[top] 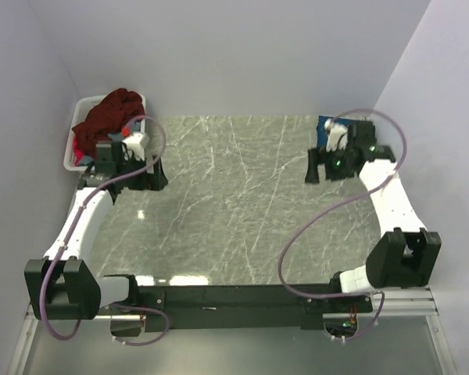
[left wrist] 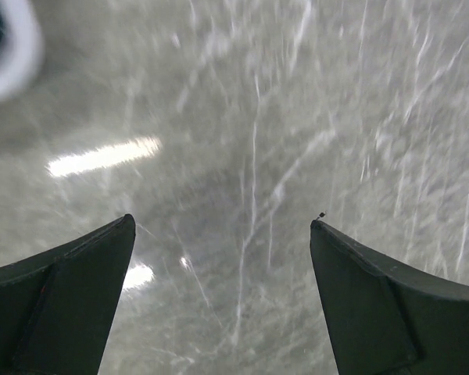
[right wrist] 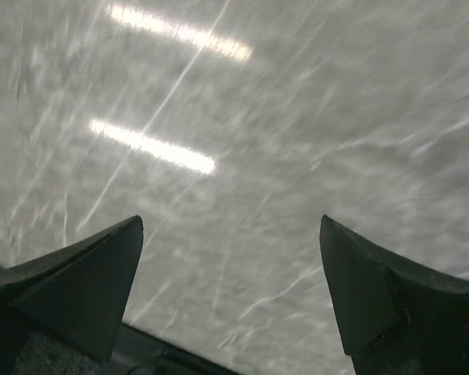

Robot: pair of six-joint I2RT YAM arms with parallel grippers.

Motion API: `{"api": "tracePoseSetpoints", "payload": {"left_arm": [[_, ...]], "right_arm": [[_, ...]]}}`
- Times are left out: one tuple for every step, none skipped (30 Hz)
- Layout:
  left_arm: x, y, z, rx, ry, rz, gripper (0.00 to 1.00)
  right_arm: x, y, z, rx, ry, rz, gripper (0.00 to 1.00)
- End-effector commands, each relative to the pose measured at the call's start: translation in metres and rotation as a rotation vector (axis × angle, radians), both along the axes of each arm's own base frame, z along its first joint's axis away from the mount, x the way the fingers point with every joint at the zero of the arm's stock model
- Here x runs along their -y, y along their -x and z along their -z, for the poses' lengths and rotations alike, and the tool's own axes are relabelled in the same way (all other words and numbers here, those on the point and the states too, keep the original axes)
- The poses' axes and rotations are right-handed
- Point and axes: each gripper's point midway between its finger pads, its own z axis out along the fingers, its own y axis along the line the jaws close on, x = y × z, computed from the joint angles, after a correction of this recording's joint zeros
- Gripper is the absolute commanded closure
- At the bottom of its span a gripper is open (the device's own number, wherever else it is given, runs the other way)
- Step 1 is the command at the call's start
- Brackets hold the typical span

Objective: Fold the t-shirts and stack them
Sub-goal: Reset both grippers

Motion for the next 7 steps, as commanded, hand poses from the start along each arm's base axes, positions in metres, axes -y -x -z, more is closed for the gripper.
{"api": "tracePoseSetpoints", "payload": {"left_arm": [[0.012, 0.009, 0.015, 0.011, -0.030, 0.042, 0.00], [0.014, 0.011, 0.019, 0.013, -0.033, 0.036, 0.00], [0.014, 0.013, 0.020, 0.014, -0.036, 0.031, 0.01], [0.014, 0.013, 0.020, 0.017, -0.038, 0.028, 0.00], [0.013, 0.014, 0.020, 0.012, -0.044, 0.019, 0.01], [0.013, 0.015, 0.019, 0.011, -0.044, 0.024, 0.01], [0.012, 0.015, 0.016, 0.016, -0.049, 0.023, 0.01]], "right_arm": [[-0.020, 0.019, 0.012, 0.040, -0.047, -0.017, 0.00], [-0.030, 0.027, 0.011, 0.057, -0.047, -0.043, 0.00], [-0.035, 0.032, 0.014, 0.056, -0.048, -0.057, 0.00], [-0.037, 0.037, 0.021, 0.047, -0.050, -0.066, 0.00], [-0.036, 0.039, 0.019, 0.060, -0.045, -0.066, 0.00], [-0.037, 0.038, 0.015, 0.077, -0.043, -0.066, 0.00], [-0.036, 0.036, 0.010, 0.089, -0.041, -0.065, 0.00]]}}
